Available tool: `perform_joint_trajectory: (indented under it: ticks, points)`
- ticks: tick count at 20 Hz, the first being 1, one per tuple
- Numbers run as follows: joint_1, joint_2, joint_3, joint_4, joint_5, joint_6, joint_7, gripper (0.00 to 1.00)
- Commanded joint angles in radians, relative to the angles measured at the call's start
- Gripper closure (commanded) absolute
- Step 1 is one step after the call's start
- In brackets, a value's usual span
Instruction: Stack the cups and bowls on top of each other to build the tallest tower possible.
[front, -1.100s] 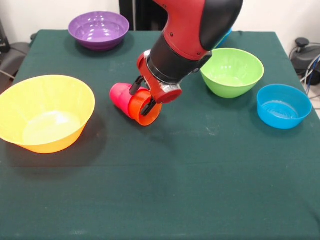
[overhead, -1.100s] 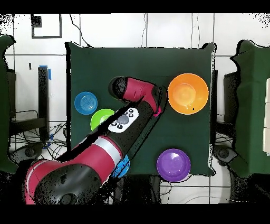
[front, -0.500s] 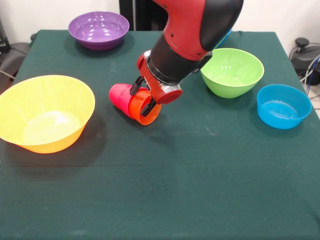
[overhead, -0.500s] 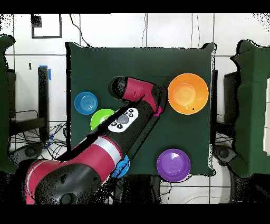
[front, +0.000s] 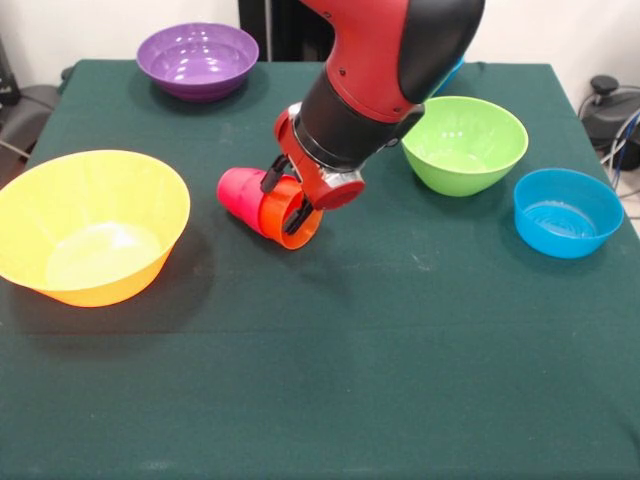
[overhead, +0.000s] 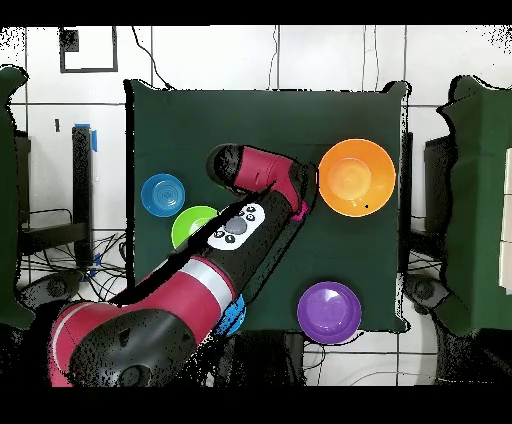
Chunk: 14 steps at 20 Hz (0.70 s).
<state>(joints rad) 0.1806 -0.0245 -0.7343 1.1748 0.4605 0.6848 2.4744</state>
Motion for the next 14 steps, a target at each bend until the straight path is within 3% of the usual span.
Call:
perform_joint_trajectory:
  ticks: [1,14]
  points:
    - [-0.022,0.027,0.197,-0.012,-0.022,0.026,0.034,0.0]
    - [-0.044,-0.019,0.26,0.032,-0.037,-0.028,-0.004,0.0]
